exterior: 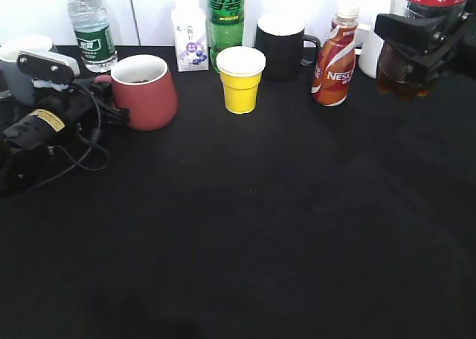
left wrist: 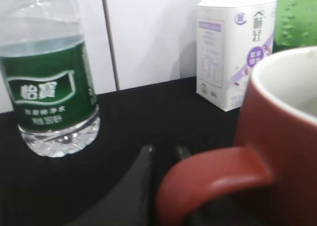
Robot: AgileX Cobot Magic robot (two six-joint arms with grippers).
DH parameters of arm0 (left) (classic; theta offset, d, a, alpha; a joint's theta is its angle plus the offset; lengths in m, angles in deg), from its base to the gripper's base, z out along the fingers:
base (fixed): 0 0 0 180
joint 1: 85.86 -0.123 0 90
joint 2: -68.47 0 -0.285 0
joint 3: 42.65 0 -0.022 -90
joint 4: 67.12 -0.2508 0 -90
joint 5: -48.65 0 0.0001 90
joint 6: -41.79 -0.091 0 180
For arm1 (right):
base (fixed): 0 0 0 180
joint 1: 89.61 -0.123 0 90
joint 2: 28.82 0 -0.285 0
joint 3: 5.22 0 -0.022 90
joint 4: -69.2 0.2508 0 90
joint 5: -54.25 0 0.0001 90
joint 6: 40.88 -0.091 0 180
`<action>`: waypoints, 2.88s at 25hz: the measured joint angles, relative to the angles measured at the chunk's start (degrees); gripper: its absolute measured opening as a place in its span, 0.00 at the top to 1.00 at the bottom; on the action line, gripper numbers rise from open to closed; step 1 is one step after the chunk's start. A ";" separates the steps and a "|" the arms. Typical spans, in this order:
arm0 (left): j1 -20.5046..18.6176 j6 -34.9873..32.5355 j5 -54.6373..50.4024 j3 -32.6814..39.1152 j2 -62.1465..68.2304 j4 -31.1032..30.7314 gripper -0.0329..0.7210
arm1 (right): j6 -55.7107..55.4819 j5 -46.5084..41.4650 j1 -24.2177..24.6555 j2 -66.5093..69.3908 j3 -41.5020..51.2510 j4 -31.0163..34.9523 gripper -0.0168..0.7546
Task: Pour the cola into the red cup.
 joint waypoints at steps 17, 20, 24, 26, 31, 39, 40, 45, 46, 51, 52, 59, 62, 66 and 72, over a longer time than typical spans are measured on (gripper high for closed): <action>-0.90 0.46 -4.44 29.47 -32.20 -0.72 0.52 | 12.92 -2.73 0.00 6.37 0.00 24.85 0.44; -0.90 0.46 -6.58 29.54 -36.21 -2.66 0.52 | 18.74 7.55 0.00 16.47 0.35 31.76 0.44; -0.90 0.46 -7.06 29.54 -36.60 -5.87 0.52 | 20.20 13.45 0.00 27.50 -1.16 36.20 0.44; -0.90 0.46 -7.11 29.54 -36.60 -6.90 0.52 | 21.62 13.58 0.00 28.43 -2.68 36.20 0.44; -0.90 0.46 -7.05 29.54 -36.60 -7.15 0.52 | 21.68 14.54 0.00 28.49 -2.80 35.16 0.16; -0.90 2.09 -10.93 29.54 -38.46 -7.19 0.52 | 21.59 14.75 0.00 19.86 12.41 40.17 0.11; -0.84 3.00 -14.22 29.54 -39.59 -7.19 0.52 | 21.59 12.83 0.00 16.51 14.93 40.22 0.12; 6.19 6.15 -50.13 25.47 -47.80 2.46 0.52 | 21.52 -21.81 0.00 -3.17 16.53 40.17 0.12; 7.96 6.19 -60.01 22.43 -50.19 5.75 0.52 | 20.84 -32.28 0.00 -8.67 15.93 39.85 0.13; 10.37 6.26 -94.28 11.91 -67.18 12.78 0.52 | 22.11 -82.97 0.00 -41.74 5.26 48.18 0.17; 10.37 6.26 -99.00 11.86 -72.29 12.85 0.52 | 25.39 -89.82 0.00 -51.18 4.32 52.06 0.18; 10.37 0.92 -125.44 17.33 -116.02 12.72 0.52 | 26.41 -117.70 0.00 -83.20 6.62 49.11 0.21; 10.37 -0.39 -127.03 21.65 -125.75 13.22 0.52 | 26.41 -116.28 0.00 -87.38 7.72 46.26 0.21; 10.37 -1.44 -125.97 22.62 -126.17 13.72 0.53 | 24.69 -114.33 0.00 -87.51 8.59 45.25 0.21; 10.37 -1.49 -125.93 22.62 -126.17 13.72 0.62 | 24.53 -114.18 0.00 -87.51 8.59 45.15 0.21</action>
